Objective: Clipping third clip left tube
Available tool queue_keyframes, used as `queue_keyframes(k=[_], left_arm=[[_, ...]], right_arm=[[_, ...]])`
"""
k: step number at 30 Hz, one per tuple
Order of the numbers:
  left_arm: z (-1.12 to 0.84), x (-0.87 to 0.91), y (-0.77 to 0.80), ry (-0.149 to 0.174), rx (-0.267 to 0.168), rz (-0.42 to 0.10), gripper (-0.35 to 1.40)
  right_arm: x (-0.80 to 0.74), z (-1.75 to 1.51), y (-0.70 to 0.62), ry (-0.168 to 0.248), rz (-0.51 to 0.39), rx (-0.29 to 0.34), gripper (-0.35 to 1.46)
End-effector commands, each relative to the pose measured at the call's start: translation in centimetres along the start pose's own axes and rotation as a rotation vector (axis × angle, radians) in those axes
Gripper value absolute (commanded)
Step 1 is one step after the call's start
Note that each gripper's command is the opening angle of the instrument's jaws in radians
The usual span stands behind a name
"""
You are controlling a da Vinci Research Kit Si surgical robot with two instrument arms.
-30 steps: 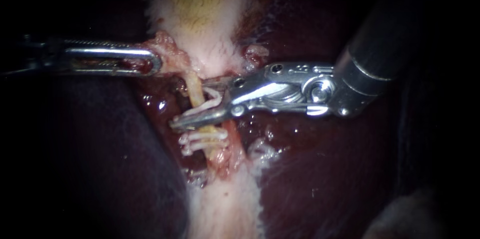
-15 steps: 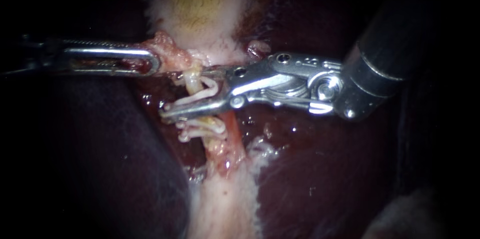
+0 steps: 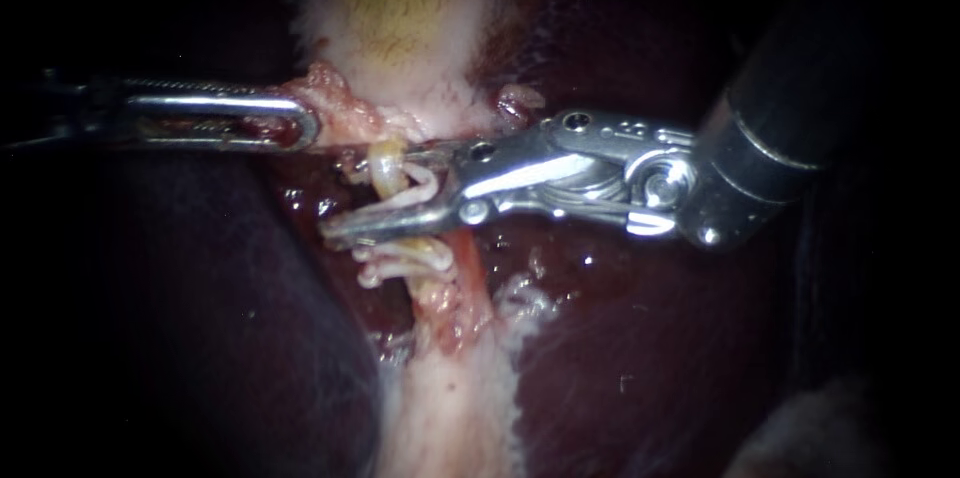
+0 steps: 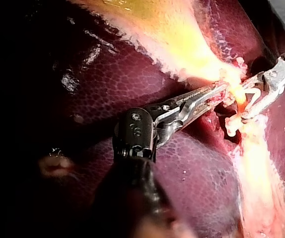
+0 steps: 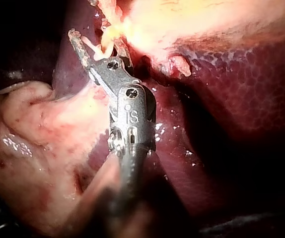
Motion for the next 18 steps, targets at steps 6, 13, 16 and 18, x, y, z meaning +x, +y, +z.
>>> queue_keyframes(k=[6, 13, 16, 18], left_arm=[[0.00, 0.00, -0.01, 0.000, 0.000, 0.000, -0.35], [0.00, 0.00, -0.01, 0.000, 0.000, 0.000, -0.35], [0.00, 0.00, -0.01, 0.000, 0.000, 0.000, -0.35], [0.00, 0.00, -0.02, 0.000, 0.000, 0.000, -0.35]], right_arm=[[-0.01, -0.01, 0.01, 0.000, 0.014, -0.002, 0.11], [-0.02, -0.04, 0.02, 0.000, 0.020, -0.001, -0.06], [-0.02, -0.04, 0.02, 0.000, 0.031, -0.001, -0.10], [-0.03, -0.04, 0.02, 0.000, 0.037, 0.000, -0.16]])
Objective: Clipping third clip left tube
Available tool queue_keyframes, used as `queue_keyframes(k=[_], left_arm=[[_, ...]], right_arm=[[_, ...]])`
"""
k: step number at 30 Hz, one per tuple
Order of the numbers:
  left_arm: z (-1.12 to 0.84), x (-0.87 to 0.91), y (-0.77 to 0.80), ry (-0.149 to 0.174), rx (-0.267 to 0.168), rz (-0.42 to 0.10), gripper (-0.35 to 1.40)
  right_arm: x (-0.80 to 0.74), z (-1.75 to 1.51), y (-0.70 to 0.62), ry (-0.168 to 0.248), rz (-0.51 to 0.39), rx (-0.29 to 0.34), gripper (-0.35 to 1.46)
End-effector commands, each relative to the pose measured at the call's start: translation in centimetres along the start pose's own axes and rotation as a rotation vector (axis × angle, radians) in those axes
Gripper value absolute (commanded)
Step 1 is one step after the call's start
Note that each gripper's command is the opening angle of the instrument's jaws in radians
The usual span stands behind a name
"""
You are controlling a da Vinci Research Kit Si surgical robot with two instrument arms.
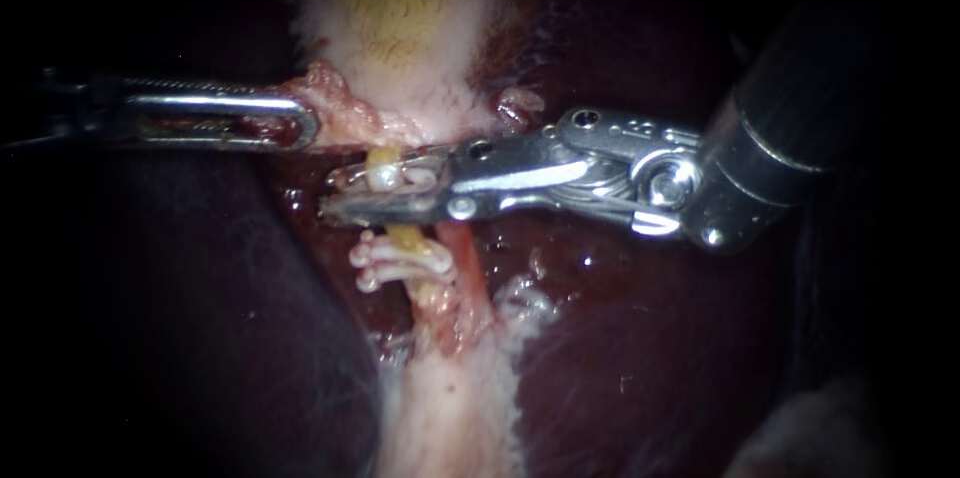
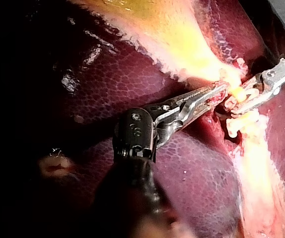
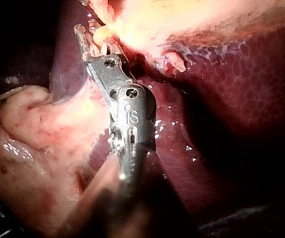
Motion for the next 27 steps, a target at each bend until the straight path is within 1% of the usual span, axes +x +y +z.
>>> queue_keyframes(k=[1, 6, 9, 12, 14, 15, 19, 27], left_arm=[[0.00, 0.00, 0.00, 0.000, 0.000, 0.000, -0.35], [0.00, 0.00, 0.00, 0.000, 0.000, 0.000, -0.35], [0.00, 0.00, 0.00, 0.000, 0.000, 0.000, -0.35], [0.00, 0.00, 0.00, 0.000, 0.000, 0.000, -0.35], [0.00, 0.00, -0.01, 0.000, 0.000, 0.000, -0.35], [0.00, 0.00, -0.01, 0.000, 0.000, 0.000, -0.35], [0.00, 0.00, -0.02, 0.000, 0.000, 0.000, -0.35], [0.00, 0.00, -0.03, 0.000, -0.001, 0.000, -0.35]], right_arm=[[0.00, 0.01, -0.01, 0.000, 0.007, 0.001, -0.17], [-0.01, -0.02, 0.00, 0.000, 0.030, 0.002, -0.35], [-0.03, -0.05, -0.01, 0.000, 0.065, 0.004, -0.35], [-0.02, -0.06, 0.01, -0.024, 0.088, 0.045, -0.35], [-0.03, -0.06, 0.02, -0.043, 0.082, 0.046, -0.35], [-0.04, -0.06, 0.02, -0.047, 0.079, 0.046, -0.35], [-0.09, -0.05, 0.04, -0.050, 0.084, 0.050, -0.35], [-0.11, -0.05, 0.05, -0.049, 0.106, 0.046, -0.35]])
